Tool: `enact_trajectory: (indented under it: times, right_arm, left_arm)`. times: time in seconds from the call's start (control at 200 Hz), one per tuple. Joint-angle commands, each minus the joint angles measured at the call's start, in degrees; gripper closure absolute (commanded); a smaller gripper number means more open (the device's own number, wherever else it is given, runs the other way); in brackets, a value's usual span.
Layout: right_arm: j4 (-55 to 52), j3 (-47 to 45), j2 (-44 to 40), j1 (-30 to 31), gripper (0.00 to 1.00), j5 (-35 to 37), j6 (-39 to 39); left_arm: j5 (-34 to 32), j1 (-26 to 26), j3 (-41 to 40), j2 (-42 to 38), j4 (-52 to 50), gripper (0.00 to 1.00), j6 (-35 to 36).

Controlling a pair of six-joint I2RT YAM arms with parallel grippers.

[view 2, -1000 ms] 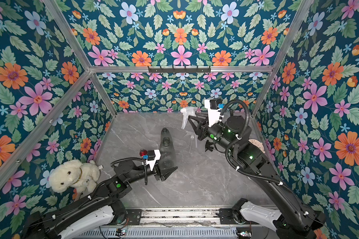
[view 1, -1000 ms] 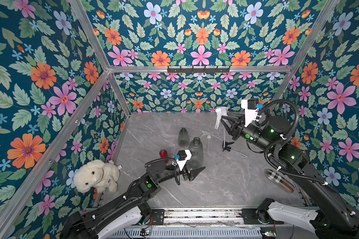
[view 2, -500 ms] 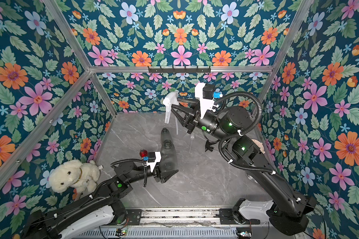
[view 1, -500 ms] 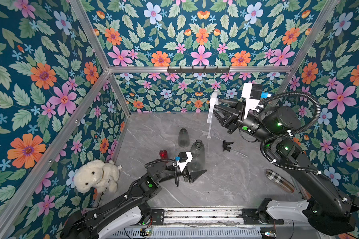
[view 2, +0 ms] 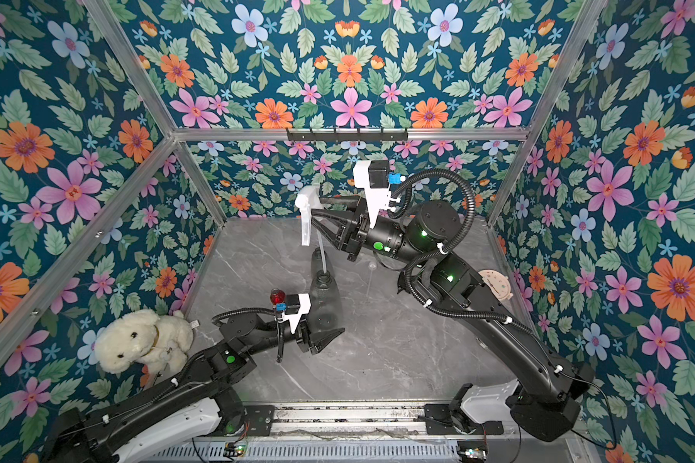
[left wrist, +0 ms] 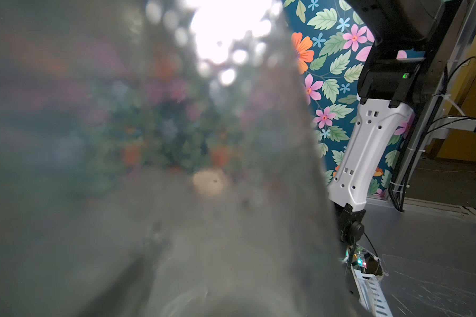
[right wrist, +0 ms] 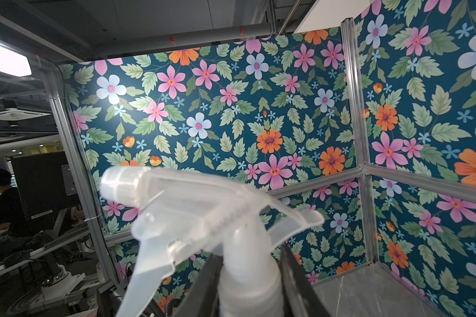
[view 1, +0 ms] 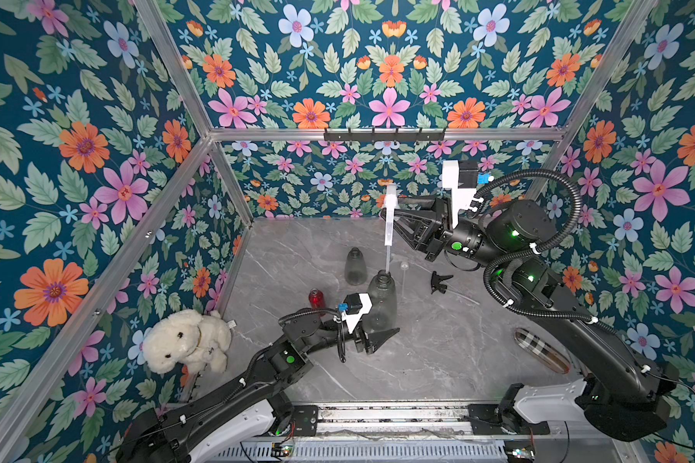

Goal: Attach spray nozzles to spray bottles
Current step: Insert the spray nozzle into the spray bottle.

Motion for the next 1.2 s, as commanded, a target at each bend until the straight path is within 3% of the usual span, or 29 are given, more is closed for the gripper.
enact_trajectory:
  times: [0.0, 0.42, 0.84, 1.19]
  right_arm:
    - [2.2, -0.2, 0.0, 0.4, 0.72, -0.6, 1.2]
    - [1.9, -1.8, 0.1, 0.8, 0.74, -0.2, 2.2]
    - [6.4, -10.4, -2.0, 1.5, 0.72, -1.8, 7.7]
    - [7.0, -15.1, -3.4, 1.6, 0.72, -5.3, 7.7]
  left_arm:
    - [-0.2, 0.0, 0.1, -0.3, 2.0, 1.00, 0.8]
    - [-1.3, 0.0, -0.1, -1.5, 2.2, 1.00, 1.1]
    - [-4.4, 0.0, 0.9, -3.6, 2.6, 1.00, 1.4]
    - [-4.9, 0.0, 3.7, -4.7, -0.2, 1.00, 1.4]
